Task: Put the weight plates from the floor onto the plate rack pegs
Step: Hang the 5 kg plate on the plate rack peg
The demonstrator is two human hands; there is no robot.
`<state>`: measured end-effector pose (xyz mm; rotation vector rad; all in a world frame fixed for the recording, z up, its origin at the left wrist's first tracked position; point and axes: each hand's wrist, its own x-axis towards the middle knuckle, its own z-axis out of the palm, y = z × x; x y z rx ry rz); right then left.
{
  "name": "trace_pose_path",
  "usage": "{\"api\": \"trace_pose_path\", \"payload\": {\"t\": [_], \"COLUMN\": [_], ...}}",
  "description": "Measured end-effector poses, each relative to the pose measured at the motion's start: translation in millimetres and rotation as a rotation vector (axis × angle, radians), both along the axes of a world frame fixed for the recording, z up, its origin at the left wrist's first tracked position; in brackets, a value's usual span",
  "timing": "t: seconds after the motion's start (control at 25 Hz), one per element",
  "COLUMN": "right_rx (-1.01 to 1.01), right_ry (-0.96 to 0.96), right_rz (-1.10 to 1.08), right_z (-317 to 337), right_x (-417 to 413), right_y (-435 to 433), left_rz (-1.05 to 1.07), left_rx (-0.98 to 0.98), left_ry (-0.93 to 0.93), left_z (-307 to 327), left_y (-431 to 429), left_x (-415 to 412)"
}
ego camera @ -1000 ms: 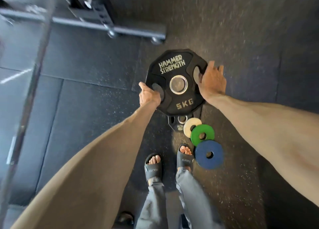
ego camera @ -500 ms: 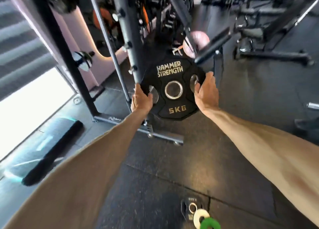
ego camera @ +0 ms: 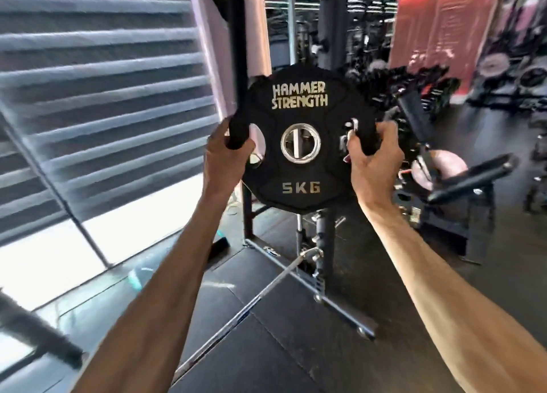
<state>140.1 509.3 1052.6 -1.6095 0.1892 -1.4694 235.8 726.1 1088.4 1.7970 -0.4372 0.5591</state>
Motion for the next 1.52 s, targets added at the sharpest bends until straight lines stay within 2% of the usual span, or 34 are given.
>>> {"api": "trace_pose_path", "payload": {"t": [0.2, 0.4, 0.88, 1.2, 1.36, 1.52], "right_rx": [0.038, 0.119, 0.062, 0.032, 0.021, 0.003], "right_ry": [-0.064, -0.048, 0.04, 0.129, 0.189, 0.262], "right_rz": [0.225, 0.556, 1.176, 1.384, 1.436, 1.509], "right_z": [20, 1, -21, -37, -45, -55], "right_x": [-13, -37, -111, -178, -207, -219], "right_y": [88, 197, 479, 690, 776, 854], "left_rz": [0.226, 0.45, 1.08, 1.25, 1.3, 1.332], "left_rx": [0.016, -0.03, -0.083, -0.069, -0.028, -0.069], "left_ry": [-0.087, -0.07, -0.063, -0.017, 0.035, 0.06], "left_z": [18, 4, -27, -56, -65, -85], "left_y": [108, 212, 419, 601, 681, 745], "left_x": [-84, -179, -380, -479, -509, -526]}}
